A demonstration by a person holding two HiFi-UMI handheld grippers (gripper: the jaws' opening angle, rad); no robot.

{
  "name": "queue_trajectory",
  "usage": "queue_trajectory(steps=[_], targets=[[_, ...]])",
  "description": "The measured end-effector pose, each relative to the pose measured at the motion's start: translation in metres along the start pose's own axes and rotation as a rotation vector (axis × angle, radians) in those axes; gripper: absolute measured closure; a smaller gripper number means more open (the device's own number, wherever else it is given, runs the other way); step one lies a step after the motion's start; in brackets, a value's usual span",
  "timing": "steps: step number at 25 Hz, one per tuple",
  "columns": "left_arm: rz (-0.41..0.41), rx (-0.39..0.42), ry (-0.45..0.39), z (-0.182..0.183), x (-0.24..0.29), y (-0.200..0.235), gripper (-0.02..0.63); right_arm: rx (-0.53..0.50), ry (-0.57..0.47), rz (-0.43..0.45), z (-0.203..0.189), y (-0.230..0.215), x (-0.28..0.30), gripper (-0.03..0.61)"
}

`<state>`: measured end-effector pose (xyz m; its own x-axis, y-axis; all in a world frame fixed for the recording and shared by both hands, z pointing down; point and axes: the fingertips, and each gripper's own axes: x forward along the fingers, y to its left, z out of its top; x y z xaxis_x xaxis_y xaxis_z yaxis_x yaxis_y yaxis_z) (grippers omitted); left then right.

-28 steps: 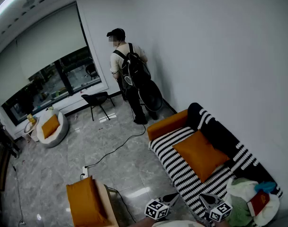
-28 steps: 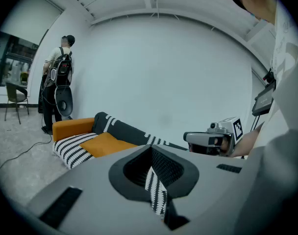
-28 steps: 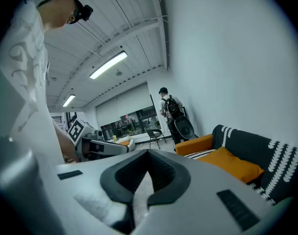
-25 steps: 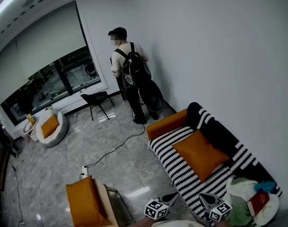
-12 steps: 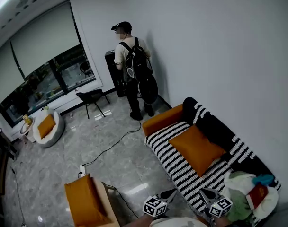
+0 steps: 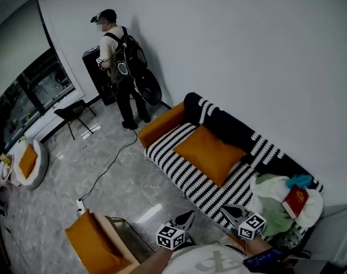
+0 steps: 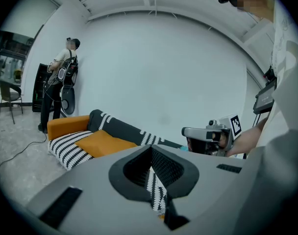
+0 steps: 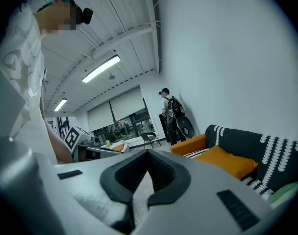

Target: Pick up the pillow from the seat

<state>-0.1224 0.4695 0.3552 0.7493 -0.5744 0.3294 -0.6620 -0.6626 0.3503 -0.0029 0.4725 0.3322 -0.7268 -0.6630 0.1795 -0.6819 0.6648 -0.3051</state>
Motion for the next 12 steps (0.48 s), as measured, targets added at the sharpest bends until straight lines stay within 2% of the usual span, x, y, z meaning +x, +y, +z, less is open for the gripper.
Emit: queue_trajectory(steps=[12], targets=[[-0.024, 0.005, -0.014, 0.024, -0.015, 0.065, 0.603, -0.006, 0.036, -0.091, 0.002, 0.003, 0.047, 0.565]])
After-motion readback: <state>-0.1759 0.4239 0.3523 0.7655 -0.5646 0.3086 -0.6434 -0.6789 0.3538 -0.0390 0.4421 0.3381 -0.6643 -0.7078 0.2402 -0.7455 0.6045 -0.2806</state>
